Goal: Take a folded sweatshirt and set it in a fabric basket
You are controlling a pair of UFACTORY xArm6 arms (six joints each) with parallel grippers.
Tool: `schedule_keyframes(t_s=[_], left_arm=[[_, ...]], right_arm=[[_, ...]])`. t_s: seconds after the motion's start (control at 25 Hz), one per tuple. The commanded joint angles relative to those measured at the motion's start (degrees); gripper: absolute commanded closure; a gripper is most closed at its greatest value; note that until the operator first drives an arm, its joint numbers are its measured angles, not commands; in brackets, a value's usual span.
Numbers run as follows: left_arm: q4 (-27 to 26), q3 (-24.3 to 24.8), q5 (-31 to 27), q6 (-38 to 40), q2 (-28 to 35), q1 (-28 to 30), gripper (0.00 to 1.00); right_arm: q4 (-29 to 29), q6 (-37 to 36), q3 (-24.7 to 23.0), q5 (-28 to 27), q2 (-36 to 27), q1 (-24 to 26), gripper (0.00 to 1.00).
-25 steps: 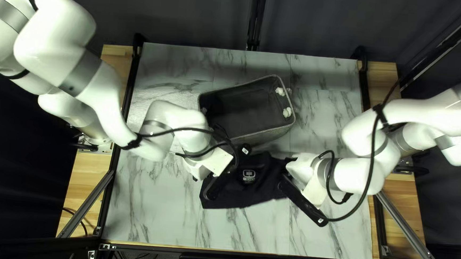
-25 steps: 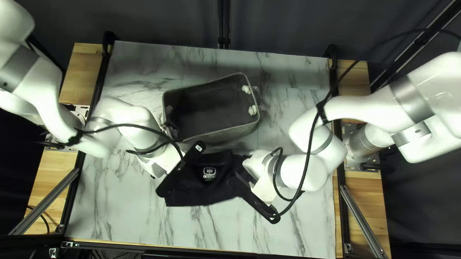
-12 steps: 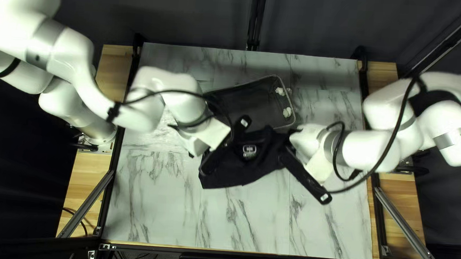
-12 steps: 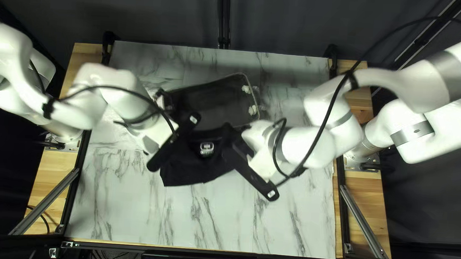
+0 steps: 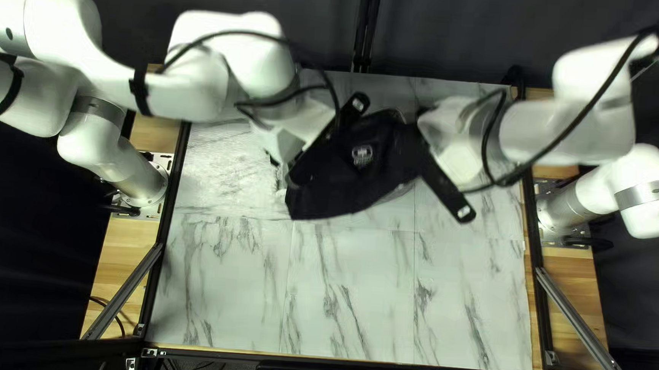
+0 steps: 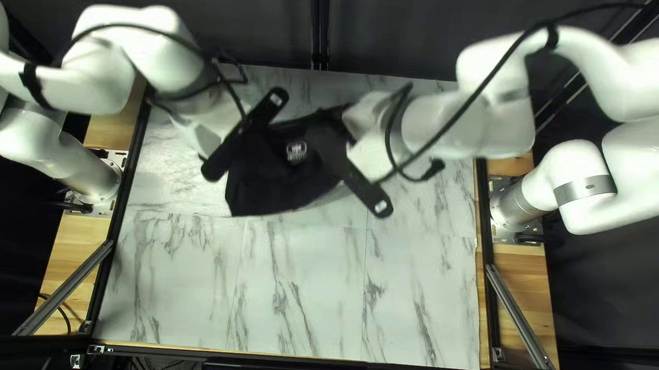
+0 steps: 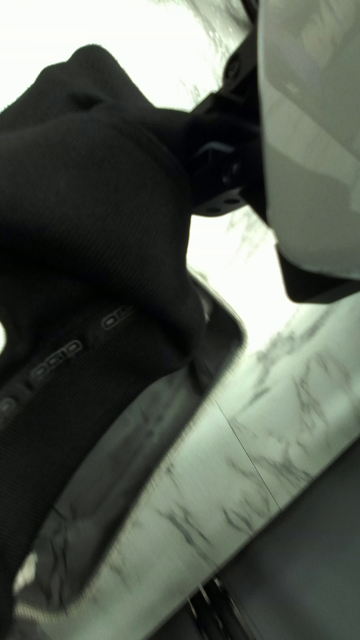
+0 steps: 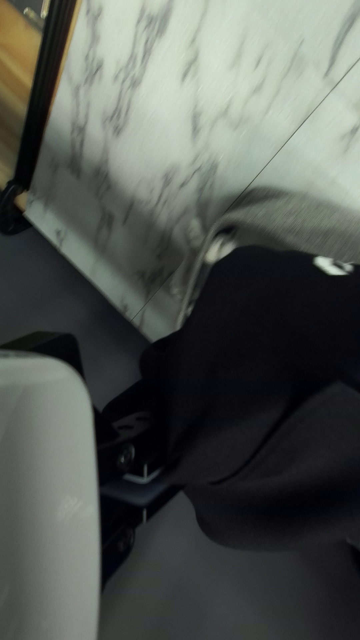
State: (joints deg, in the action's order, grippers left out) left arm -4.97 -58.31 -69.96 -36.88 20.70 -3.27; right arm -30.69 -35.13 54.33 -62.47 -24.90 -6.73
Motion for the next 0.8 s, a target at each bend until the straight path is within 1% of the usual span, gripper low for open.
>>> schedule_keyframes(t_s=[0.04, 0.16, 0.24, 0.36, 0.4, 0.56, 0.6, 0.8], left_arm=[[-0.1, 0.0, -0.1, -3.6, 0.0, -3.5, 1.0], [-0.8, 1.7, 1.5, -6.2, -0.1, -5.8, 1.0], [-1.6, 3.9, 3.7, -8.6, -0.1, -7.8, 1.0], [-2.3, 5.9, 6.2, -10.1, -0.5, -8.9, 1.0], [-2.6, 6.9, 7.9, -10.6, -1.1, -9.1, 1.0], [-3.5, 9.7, 13.1, -11.5, -3.2, -9.0, 1.0], [-3.7, 11.1, 15.4, -11.8, -4.1, -9.0, 1.0], [-4.8, 14.8, 21.1, -12.8, -5.7, -9.0, 1.0]], right_arm=[[1.1, -3.5, -3.2, 5.0, -0.8, 5.5, 0.97], [1.5, -4.0, -6.1, 8.8, -0.9, 7.6, 0.97], [2.0, -4.7, -8.7, 12.3, -0.9, 9.7, 0.97], [2.6, -5.8, -11.0, 15.4, -0.9, 11.8, 0.97], [2.8, -6.2, -11.8, 16.9, -0.5, 12.7, 0.97], [3.3, -6.9, -13.3, 20.3, 1.2, 14.4, 0.97], [3.3, -7.0, -13.8, 22.0, 2.2, 15.0, 0.97], [3.2, -6.9, -15.6, 26.0, 4.7, 16.3, 0.97]])
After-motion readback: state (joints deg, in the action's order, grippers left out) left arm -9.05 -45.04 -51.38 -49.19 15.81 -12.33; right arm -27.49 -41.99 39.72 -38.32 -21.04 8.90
